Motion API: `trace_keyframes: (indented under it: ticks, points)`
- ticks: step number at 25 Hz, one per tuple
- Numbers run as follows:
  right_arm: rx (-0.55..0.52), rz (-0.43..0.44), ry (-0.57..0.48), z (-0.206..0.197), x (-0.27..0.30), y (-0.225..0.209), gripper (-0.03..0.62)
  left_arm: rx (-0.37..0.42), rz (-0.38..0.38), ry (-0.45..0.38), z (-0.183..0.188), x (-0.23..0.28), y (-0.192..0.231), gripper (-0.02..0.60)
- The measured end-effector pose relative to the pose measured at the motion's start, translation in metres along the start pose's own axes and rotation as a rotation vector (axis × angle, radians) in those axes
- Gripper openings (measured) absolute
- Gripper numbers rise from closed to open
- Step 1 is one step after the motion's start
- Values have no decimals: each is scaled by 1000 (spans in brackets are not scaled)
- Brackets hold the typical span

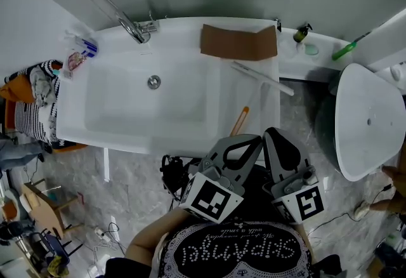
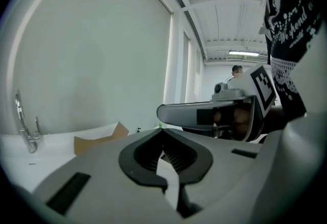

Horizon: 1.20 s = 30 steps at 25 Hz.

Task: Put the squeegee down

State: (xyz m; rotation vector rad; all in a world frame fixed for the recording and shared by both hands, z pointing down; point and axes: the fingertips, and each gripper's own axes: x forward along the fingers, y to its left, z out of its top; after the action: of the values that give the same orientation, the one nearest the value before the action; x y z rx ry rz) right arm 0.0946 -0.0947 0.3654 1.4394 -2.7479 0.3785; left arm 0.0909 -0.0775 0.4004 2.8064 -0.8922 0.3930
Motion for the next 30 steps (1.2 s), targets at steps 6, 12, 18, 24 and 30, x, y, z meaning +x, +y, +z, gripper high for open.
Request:
trace_keyframes:
  ticks: [6,12,18,24,30]
  points:
    - [3,0,6,-2,0,-1,29,4,20,-15,0,-2,3,5]
    - [1,-2,11,-3,-1,-2,29,-2,33,-16,-1,-3,3,4]
    - [-8,7,-2,-2,1,4,28,54,33,-20,6,-10,9,5]
    - [0,14,-30,3,1,0,29,25,45,9,3,-9,11,4]
    - [-13,-2,28,-9,-7,-6,29,-21,39,-16,0,-7,5,4]
